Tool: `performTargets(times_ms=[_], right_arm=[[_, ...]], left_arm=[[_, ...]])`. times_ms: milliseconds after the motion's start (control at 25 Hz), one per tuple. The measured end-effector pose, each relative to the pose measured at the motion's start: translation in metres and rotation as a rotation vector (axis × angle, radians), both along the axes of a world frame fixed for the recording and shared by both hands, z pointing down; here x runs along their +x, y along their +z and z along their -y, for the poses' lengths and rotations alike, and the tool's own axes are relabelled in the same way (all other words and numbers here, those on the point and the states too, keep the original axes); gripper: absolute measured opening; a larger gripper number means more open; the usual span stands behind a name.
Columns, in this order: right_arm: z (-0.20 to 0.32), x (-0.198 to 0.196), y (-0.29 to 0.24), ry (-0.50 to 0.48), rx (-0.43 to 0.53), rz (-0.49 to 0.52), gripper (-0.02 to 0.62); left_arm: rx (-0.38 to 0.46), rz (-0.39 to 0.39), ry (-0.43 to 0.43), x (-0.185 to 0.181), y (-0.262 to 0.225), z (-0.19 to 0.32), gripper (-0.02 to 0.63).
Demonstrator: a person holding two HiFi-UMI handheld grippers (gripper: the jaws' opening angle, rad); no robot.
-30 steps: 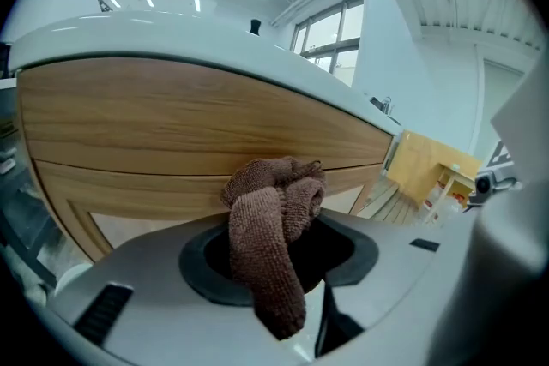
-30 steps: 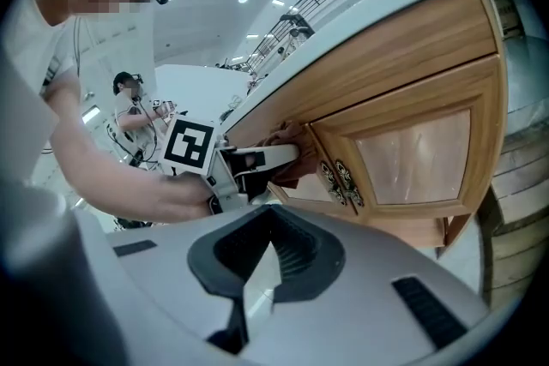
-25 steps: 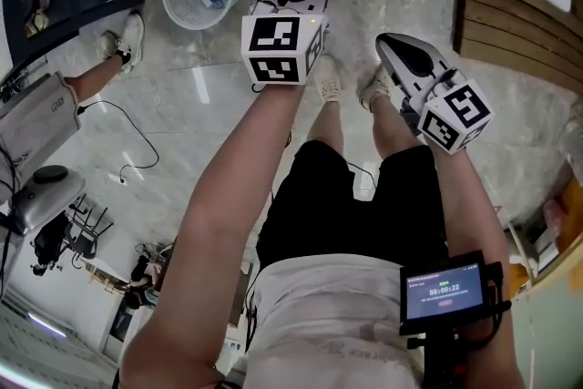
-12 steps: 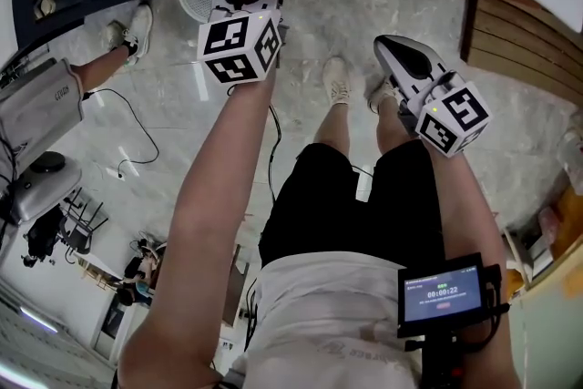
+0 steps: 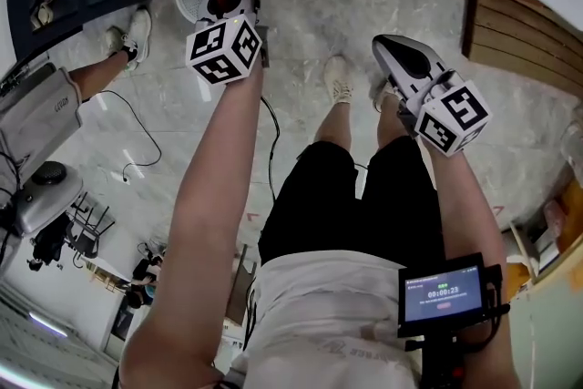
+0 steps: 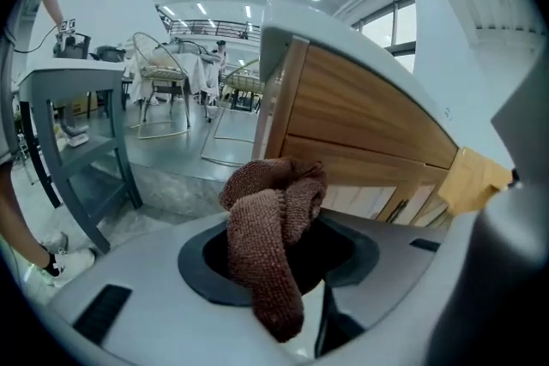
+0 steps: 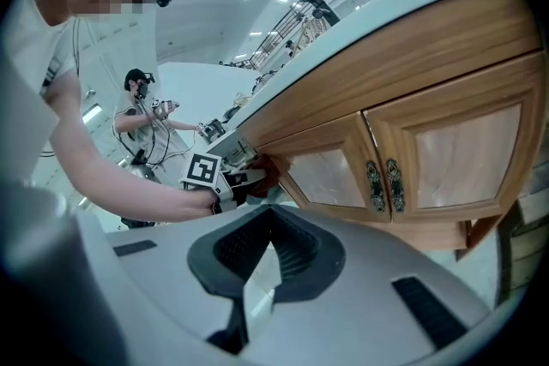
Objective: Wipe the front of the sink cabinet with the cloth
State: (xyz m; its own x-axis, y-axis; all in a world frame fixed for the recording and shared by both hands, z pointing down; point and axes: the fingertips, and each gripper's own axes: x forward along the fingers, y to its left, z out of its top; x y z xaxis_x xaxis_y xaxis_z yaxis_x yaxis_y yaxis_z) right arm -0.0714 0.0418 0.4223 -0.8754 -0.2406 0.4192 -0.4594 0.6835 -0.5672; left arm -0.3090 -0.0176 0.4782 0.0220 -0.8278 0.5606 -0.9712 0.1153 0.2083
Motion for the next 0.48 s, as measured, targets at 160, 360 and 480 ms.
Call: performTargets(times_ms=[160,360,480], right_arm=[[0.003,0.007,0.001,0.038,-0.006,-0.005,0.012],[-0.003,0.008,0.005,0.090,-0.007,-0.007,0.012],[0.000,0.030,0.009,0.126,-0.021,-0.006,0.012]], left_arm=[[-0.030,-0.003,0.047,0.016,0.016,0.006,0.170],[-0.031,-0.008,0.123,0.029,0.024,0.013,0.170],[-0.037,-0.014,0.142,0.061,0.028,0.025,0.170]])
